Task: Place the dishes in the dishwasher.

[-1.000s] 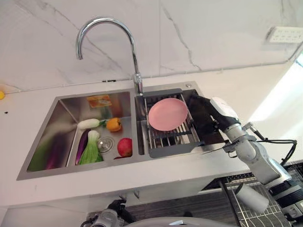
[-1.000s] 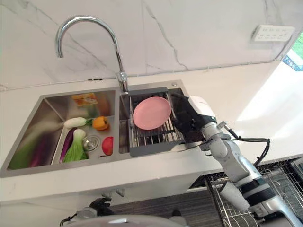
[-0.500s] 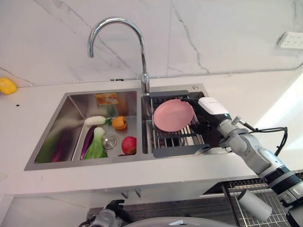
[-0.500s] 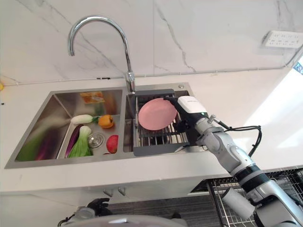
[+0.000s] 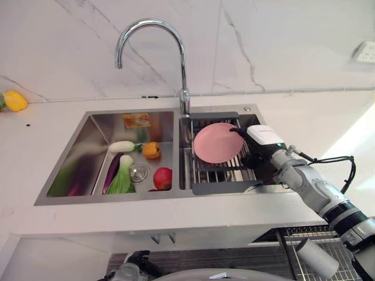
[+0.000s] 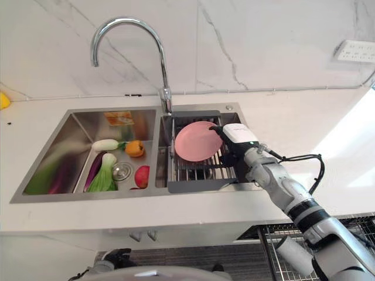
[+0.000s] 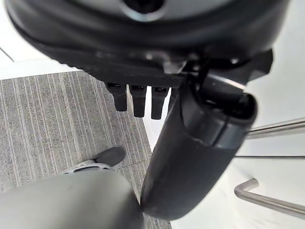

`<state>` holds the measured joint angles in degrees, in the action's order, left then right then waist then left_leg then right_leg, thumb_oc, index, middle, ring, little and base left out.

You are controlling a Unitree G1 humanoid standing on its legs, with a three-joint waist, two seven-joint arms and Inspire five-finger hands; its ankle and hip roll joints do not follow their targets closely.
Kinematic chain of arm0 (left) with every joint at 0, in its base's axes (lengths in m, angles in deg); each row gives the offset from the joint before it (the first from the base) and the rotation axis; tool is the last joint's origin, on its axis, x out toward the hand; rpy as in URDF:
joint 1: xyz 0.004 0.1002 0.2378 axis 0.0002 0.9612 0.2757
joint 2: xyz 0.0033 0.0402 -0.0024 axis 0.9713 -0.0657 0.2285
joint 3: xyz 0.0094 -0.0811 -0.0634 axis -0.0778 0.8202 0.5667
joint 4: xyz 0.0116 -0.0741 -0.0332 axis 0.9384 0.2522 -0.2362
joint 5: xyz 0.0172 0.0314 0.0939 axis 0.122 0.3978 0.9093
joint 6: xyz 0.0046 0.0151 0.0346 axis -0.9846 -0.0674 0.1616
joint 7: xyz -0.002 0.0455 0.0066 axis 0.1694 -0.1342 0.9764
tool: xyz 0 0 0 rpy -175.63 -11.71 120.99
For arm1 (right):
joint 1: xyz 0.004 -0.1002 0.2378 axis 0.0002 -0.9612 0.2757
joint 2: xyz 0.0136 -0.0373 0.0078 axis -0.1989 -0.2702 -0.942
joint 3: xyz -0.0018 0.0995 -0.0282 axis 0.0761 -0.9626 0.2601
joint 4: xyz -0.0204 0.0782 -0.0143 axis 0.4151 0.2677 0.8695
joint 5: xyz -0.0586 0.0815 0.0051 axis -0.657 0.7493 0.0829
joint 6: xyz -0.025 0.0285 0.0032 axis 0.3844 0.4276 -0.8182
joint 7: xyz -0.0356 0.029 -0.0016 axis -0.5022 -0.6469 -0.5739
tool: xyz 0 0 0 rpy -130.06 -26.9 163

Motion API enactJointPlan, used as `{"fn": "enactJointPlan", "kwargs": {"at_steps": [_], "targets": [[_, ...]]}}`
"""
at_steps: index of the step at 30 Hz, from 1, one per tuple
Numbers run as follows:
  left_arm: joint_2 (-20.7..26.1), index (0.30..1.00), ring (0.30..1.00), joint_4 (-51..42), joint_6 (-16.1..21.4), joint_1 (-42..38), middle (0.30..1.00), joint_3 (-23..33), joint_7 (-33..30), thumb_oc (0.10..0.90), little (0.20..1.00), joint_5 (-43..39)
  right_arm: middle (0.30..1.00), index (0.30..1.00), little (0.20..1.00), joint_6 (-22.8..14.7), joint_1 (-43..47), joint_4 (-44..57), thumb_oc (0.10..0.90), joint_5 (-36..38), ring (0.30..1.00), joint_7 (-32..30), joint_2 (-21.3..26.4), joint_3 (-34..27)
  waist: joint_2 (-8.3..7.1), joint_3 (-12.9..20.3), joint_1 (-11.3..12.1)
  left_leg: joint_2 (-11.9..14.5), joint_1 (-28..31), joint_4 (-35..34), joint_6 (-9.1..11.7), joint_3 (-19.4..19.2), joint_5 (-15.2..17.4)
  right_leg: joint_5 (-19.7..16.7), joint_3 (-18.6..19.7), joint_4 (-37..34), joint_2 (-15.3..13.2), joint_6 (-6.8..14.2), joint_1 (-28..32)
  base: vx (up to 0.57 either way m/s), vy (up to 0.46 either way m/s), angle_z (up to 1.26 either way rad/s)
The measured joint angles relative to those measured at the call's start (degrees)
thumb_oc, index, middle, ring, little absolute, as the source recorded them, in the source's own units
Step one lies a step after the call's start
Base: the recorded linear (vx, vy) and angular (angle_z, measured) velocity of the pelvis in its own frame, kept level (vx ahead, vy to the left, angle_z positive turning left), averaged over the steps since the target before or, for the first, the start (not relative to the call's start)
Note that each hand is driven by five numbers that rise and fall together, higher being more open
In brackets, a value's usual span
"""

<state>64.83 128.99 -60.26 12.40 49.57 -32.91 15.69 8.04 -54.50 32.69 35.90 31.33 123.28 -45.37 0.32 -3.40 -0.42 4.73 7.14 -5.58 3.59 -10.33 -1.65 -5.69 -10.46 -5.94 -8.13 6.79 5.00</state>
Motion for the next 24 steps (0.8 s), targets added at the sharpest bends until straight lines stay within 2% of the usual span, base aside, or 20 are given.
{"fn": "enactJointPlan", "kwargs": {"at_steps": [4,9,14,17,19,24], "targets": [[0.05,0.9,0.9,-0.43,0.12,0.1,0.9,-0.48,-0.27,0.8,0.9,-0.04,0.9,0.9,0.9,0.0,1.78,-2.55,0.8,-3.87,0.9,-1.7,-0.85,1.72,0.0,0.0,0.16,-0.01,-0.07,0.12,-0.02,0.1,-0.04,0.0,-0.09,0.0,-0.02,0.0,-0.01,0.0,0.0,0.0],[0.28,0.9,0.9,-1.51,0.21,0.28,0.9,-2.7,-1.19,0.8,0.9,-0.72,0.9,0.9,0.9,1.19,4.65,-10.02,0.8,-12.84,0.9,-5.52,-4.93,5.88,0.03,0.0,0.56,-0.01,-0.36,0.24,-0.01,0.69,-0.15,0.05,-0.49,0.0,-0.02,-0.07,-0.02,0.01,-0.006,0.04],[-0.22,0.9,0.9,-1.56,0.18,0.33,0.9,-2.89,-2.65,0.8,0.9,-1.17,0.9,0.9,0.9,3.37,4.65,-12.8,0.8,-21.31,0.9,-10.24,-8.94,6.05,0.23,-0.04,0.53,0.03,-0.61,0.24,0.05,1.17,-0.23,0.2,-0.85,0.0,0.01,-0.22,-0.05,0.0,-0.01,0.04],[-0.32,0.9,0.9,-1.61,0.21,0.36,0.9,-3.16,-3.06,0.8,0.9,-1.19,0.9,0.9,0.9,3.69,4.65,-13.17,0.8,-22.98,0.9,-11.22,-9.5,6.25,0.39,0.03,0.52,0.02,-1.14,0.23,0.04,1.57,-0.35,0.25,-1.29,0.0,-0.01,-0.28,-0.27,0.01,-0.009,0.08],[-0.29,0.9,0.9,-1.63,0.21,0.38,0.9,-3.18,-3.46,0.8,0.9,-1.19,0.3,0.3,0.3,4.34,4.63,-13.17,0.4,-24.08,0.3,-12.34,-9.53,6.24,0.57,0.09,0.53,0.04,-1.37,0.24,0.06,1.84,-0.46,0.26,-1.56,0.0,0.03,-0.31,-0.36,0.01,-0.014,0.06],[-0.33,0.9,0.9,-1.62,0.18,0.39,0.9,-3.25,-3.89,0.8,0.9,-1.16,0.3,0.3,0.3,4.9,4.63,-12.37,0.4,-24.08,0.3,-13.95,-9.57,6.21,0.86,0.18,0.53,0.15,-1.41,0.24,0.08,1.91,-0.47,0.31,-1.68,0.0,0.12,-0.39,-0.34,0.0,-0.003,0.01]]}}
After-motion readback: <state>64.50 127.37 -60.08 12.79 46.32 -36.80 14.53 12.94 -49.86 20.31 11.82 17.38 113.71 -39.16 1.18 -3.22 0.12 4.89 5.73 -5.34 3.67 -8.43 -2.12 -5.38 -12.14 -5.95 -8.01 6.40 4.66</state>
